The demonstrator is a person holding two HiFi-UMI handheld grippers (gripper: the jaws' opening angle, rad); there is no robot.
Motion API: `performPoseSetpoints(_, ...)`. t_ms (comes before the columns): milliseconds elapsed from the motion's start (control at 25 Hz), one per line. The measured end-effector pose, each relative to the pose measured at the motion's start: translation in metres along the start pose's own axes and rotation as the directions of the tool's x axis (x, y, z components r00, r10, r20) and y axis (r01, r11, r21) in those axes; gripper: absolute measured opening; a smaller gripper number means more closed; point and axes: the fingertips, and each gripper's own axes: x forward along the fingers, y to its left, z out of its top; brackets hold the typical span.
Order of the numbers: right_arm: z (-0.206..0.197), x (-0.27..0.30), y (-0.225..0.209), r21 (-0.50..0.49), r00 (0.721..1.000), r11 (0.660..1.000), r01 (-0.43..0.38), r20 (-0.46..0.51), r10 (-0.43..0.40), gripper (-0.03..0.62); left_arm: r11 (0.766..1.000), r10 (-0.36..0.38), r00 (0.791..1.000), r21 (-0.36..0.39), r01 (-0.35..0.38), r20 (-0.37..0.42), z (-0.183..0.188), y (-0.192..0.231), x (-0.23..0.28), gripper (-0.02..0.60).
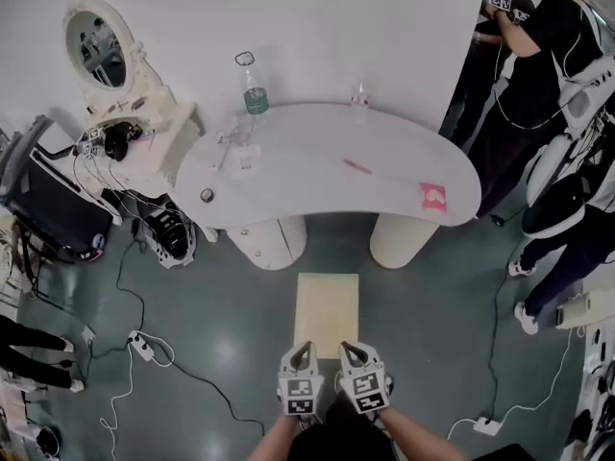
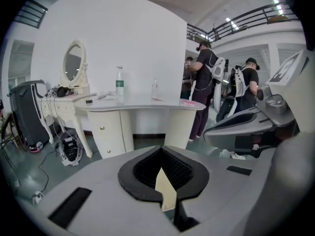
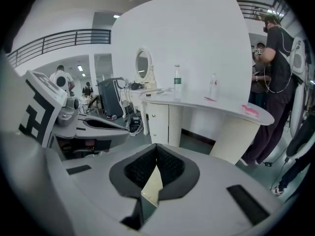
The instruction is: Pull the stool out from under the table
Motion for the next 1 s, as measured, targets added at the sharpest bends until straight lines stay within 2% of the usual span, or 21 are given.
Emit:
performPoseSetpoints(200,0.059,-0.019,-0.034,-0.003,0.997,1.000,0.018,0.076,-0.018,0.008,1.000,-0.001,0.999,-0.003,0.002,0.055,0.069,-0.011,0.000,0.006)
performPoseSetpoints(440,0.100,-0.036,-0.072,-0.056,0.988,0.997,0.047,0.150,-0.038,0.008,0.999,0.018,0.991,-0.034,-0.014,0.130,0.123,-0.021,-0.001,0.006)
performPoseSetpoints(840,0.152,-0.055,-0.088,0.032,0.945,0.984,0.176,0.274,-0.178,0.008,0.995,-0.083,0.973,0.077,0.068,0.217,0.188,-0.022,0.004,0.006)
performPoseSetpoints(1000,0.175,-0.062,-0.084,0.015,0.924,0.976,0.216,0.319,-0.209,0.008,0.989,-0.119,0.958,0.113,0.092,0.262,0.211,-0.016,-0.003,0.006)
